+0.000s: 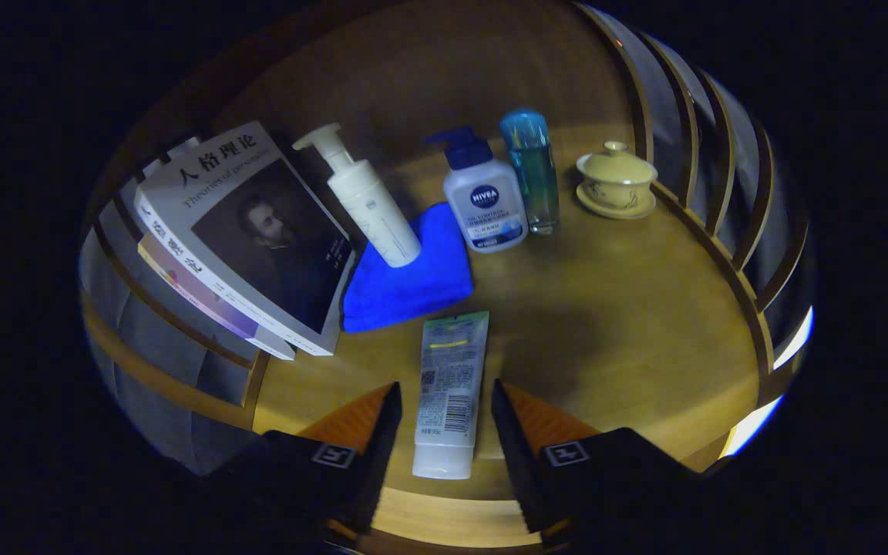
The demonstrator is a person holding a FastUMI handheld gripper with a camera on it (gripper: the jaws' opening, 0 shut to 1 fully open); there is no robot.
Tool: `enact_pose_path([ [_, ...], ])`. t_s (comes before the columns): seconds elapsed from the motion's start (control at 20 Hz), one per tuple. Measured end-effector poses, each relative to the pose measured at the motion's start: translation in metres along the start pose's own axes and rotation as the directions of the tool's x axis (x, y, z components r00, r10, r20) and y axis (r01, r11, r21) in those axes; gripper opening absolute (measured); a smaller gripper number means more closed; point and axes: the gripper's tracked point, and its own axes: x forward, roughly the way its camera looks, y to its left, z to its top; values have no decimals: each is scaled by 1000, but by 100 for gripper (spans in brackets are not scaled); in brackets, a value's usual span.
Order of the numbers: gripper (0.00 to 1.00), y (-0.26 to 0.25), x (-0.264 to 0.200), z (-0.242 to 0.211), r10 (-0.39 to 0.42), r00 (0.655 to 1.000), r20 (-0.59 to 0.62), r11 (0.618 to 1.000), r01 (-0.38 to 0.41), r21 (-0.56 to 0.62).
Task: Pull open the drawer, take out the items inside it, and place them on the countertop above the cabinet.
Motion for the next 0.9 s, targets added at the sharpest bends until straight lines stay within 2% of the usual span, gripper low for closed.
enact_pose_path([
  [0.1,99,0,-15,6,-19,998,62,998,23,-52],
  [0.35,98,18,-55,5,-13,962,272,976,72,-206],
  [0.6,98,50,-115,-16,75,873,483,948,87,-305],
  [0.75,98,66,-144,-39,127,832,540,941,71,-331],
  [0.9,98,71,-174,-58,148,780,609,931,98,-351],
])
